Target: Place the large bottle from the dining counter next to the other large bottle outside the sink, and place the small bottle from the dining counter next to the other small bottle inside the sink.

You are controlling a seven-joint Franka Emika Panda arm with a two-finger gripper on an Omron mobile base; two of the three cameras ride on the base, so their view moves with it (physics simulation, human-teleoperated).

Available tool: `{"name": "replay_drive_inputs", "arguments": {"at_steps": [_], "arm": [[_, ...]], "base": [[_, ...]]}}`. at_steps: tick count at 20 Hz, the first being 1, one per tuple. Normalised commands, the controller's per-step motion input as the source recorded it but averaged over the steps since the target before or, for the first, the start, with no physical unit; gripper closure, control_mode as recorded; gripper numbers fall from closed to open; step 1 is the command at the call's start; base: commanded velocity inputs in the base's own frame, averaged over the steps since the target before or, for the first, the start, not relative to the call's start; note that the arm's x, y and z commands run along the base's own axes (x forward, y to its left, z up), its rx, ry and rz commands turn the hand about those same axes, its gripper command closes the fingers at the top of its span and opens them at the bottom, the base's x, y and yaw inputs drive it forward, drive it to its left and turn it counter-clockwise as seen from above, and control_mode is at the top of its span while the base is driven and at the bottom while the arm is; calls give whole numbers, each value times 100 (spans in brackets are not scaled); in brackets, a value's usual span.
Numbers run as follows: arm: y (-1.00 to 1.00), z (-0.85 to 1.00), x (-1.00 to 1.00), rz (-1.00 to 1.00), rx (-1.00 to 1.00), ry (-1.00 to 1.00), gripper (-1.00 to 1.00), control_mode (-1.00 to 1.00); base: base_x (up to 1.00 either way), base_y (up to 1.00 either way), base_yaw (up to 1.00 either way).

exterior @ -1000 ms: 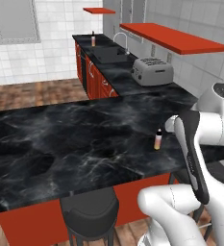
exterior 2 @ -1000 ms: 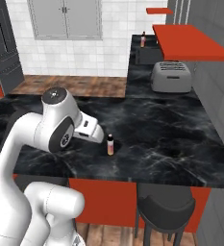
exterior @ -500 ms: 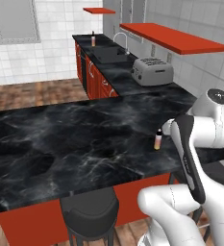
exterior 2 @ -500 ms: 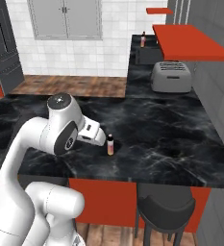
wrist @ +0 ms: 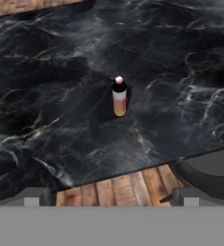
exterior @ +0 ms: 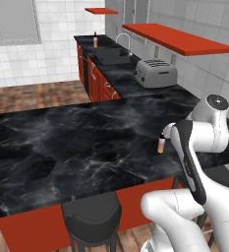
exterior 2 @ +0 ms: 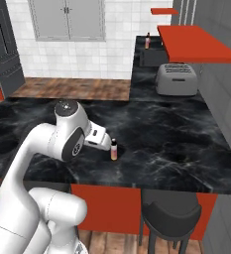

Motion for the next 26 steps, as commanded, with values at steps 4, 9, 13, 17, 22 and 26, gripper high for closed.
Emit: {"name": "replay_drive_inputs", "arguments": {"at_steps": [4, 9, 13, 17, 22, 26], "arm": [[-7, -8, 21, 0, 0, -2, -100, -100], [-10, -13, 23, 0, 0, 0, -100, -100], [-2, -6, 28, 0, 0, 0, -100, -100], [0, -5, 27, 0, 0, -2, -100, -100], [-3, -12, 24, 0, 0, -2, -100, -100], [-5, -18, 22, 0, 0, 0, -100, -100]], "base": [[0, 0, 0], [0, 0, 0], [0, 0, 0], [0, 0, 0], [0, 0, 0], [0, 0, 0]]}}
